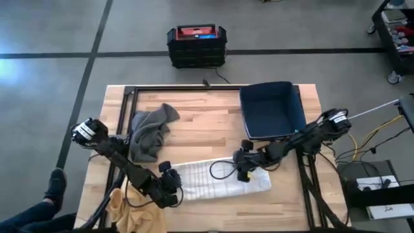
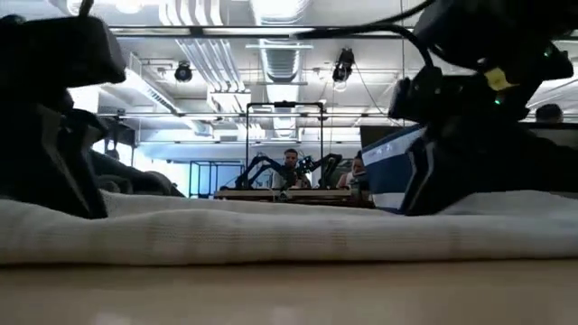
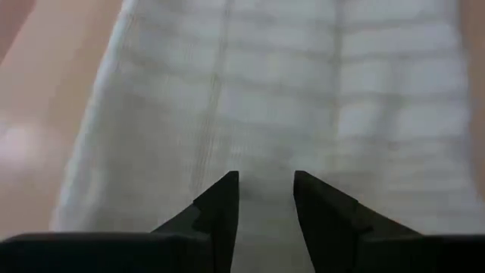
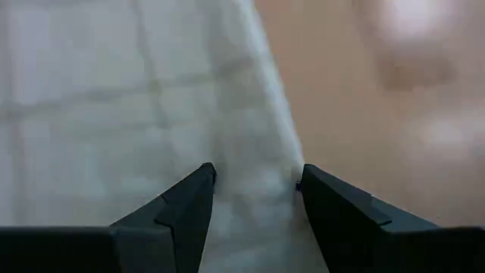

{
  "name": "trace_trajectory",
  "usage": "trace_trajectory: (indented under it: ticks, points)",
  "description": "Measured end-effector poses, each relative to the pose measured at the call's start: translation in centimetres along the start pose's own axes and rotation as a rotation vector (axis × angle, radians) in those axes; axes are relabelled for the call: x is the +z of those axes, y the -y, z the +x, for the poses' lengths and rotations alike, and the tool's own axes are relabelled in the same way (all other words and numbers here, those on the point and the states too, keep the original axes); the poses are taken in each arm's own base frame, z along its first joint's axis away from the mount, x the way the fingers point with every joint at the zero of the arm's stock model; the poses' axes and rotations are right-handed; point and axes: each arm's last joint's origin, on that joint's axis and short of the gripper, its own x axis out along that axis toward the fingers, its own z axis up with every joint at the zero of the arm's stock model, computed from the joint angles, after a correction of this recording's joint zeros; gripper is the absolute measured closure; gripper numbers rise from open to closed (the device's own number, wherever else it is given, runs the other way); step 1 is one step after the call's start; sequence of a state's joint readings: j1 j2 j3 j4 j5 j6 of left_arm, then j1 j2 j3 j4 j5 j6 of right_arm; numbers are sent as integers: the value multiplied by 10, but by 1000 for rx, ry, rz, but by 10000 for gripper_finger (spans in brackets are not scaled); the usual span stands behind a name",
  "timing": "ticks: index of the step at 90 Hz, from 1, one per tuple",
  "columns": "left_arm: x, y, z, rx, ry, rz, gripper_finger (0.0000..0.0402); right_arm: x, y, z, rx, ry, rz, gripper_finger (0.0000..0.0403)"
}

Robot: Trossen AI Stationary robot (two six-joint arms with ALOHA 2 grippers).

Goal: Fold towel
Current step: Fold the white towel

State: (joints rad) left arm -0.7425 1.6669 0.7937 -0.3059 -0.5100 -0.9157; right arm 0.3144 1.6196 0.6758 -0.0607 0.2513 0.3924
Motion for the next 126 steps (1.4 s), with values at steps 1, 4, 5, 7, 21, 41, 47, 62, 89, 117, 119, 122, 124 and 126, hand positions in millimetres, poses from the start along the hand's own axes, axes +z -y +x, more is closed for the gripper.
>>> trace_trajectory:
  ticks: [1,4,5,7,21,41,47,62,89,117,119,122,124,126]
  points:
    - [-1,0,0,-1,-3,-5,288,-1,0,0,0,-7,2,219]
    - [-5,-2,1,-1,-7,-26,288,-3,-1,-1,0,-21,4,220]
    - [-6,-2,1,-1,-8,-34,288,-3,-1,-2,0,-26,5,221]
    - [-8,-3,1,-2,-10,-47,288,-5,-2,-3,-2,-35,8,222]
    - [-22,-12,4,23,-22,-104,288,-7,-5,-14,17,-47,2,230]
    - [-10,-9,-11,-18,-20,-73,288,17,-10,-50,159,11,56,233]
    - [2,-5,-22,-53,28,-69,288,16,-12,-65,235,-20,117,230]
    - [24,-1,-44,-81,182,-86,288,-10,-23,-99,270,-161,371,219]
    - [33,2,-49,-89,260,-67,288,-80,-55,-111,133,-149,699,172]
    - [28,4,-41,-75,253,-58,288,-122,-49,-97,114,-54,954,125]
    - [28,4,-40,-74,253,-57,288,-123,-48,-95,127,-40,965,124]
    - [27,5,-38,-72,251,-56,288,-125,-47,-92,150,-25,980,124]
    - [27,5,-37,-69,249,-53,288,-126,-46,-90,157,-16,981,123]
    - [26,6,-36,-66,246,-50,288,-127,-46,-88,163,-2,986,124]
